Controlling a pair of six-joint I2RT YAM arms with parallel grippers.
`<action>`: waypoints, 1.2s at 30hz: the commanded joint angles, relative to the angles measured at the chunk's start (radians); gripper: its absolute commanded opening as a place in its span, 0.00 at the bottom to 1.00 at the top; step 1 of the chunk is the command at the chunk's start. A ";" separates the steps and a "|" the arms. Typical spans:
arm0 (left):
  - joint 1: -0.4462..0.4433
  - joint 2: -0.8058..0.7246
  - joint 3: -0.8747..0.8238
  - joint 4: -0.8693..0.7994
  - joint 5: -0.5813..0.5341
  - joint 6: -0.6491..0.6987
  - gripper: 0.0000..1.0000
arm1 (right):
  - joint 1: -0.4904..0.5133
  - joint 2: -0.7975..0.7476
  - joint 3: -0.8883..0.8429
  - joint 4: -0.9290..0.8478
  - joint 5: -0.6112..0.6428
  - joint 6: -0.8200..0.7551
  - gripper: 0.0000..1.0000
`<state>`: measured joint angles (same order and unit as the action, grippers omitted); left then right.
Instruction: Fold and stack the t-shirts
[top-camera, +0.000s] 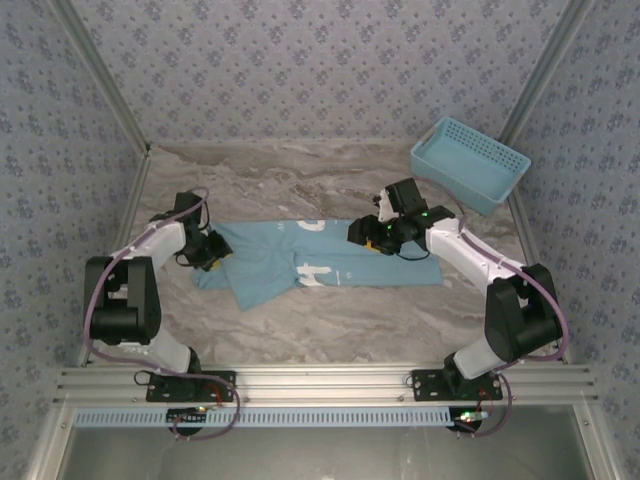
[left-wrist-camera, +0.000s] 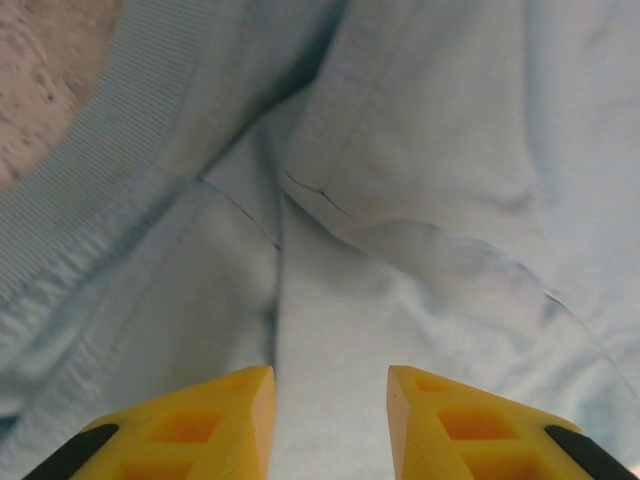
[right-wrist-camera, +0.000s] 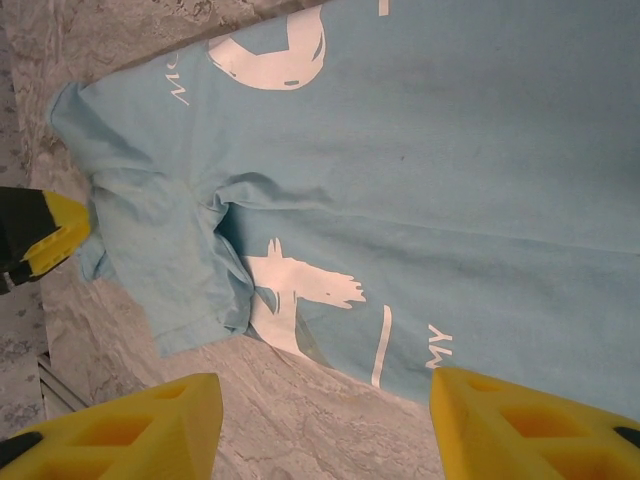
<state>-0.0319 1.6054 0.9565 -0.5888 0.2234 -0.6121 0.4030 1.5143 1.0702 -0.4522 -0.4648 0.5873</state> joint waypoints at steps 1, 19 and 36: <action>0.001 0.025 -0.008 0.041 0.013 0.046 0.32 | 0.005 -0.003 0.028 -0.011 -0.012 0.000 0.59; -0.014 -0.140 -0.057 -0.003 -0.005 -0.038 0.00 | 0.005 0.000 0.022 -0.011 -0.015 0.001 0.59; -0.010 -0.074 0.217 -0.304 -0.007 -0.122 0.00 | -0.006 0.019 0.028 -0.008 -0.020 0.000 0.59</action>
<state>-0.0410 1.4891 1.1095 -0.8078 0.2256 -0.7269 0.4015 1.5169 1.0706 -0.4519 -0.4648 0.5873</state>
